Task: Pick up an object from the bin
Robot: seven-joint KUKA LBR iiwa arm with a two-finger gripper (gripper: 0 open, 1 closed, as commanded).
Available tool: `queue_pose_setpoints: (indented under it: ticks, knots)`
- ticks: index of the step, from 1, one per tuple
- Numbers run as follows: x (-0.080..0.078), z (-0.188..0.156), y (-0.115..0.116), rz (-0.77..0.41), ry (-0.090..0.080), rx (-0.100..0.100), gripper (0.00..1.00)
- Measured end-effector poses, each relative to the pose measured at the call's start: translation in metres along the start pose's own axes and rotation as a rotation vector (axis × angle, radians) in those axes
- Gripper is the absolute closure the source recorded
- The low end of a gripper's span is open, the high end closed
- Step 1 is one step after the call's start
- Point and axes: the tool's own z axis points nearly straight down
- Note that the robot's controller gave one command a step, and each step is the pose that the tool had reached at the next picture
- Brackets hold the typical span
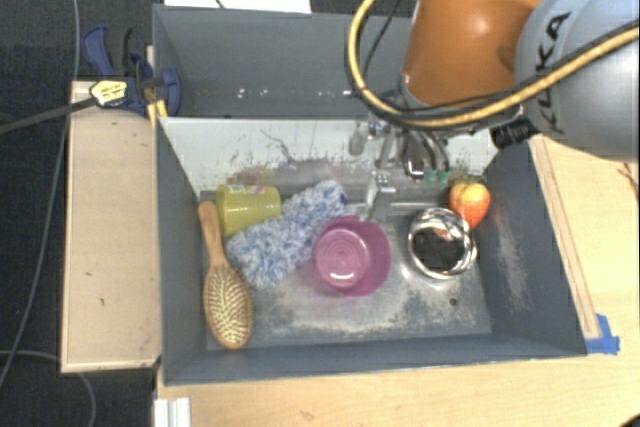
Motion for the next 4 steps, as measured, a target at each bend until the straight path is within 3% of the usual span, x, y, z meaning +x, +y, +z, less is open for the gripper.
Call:
queue_pose_setpoints:
  ticks: [1, 2, 3, 4]
  knots:
    - [0.005, 0.112, 0.015, 0.054, 0.004, -0.002, 0.00]
    - [0.032, 0.084, 0.027, 0.034, -0.001, -0.001, 0.00]
    - [0.011, 0.187, 0.022, -0.052, 0.006, -0.001, 1.00]
    - [0.011, 0.187, 0.022, -0.051, 0.006, -0.001, 1.00]
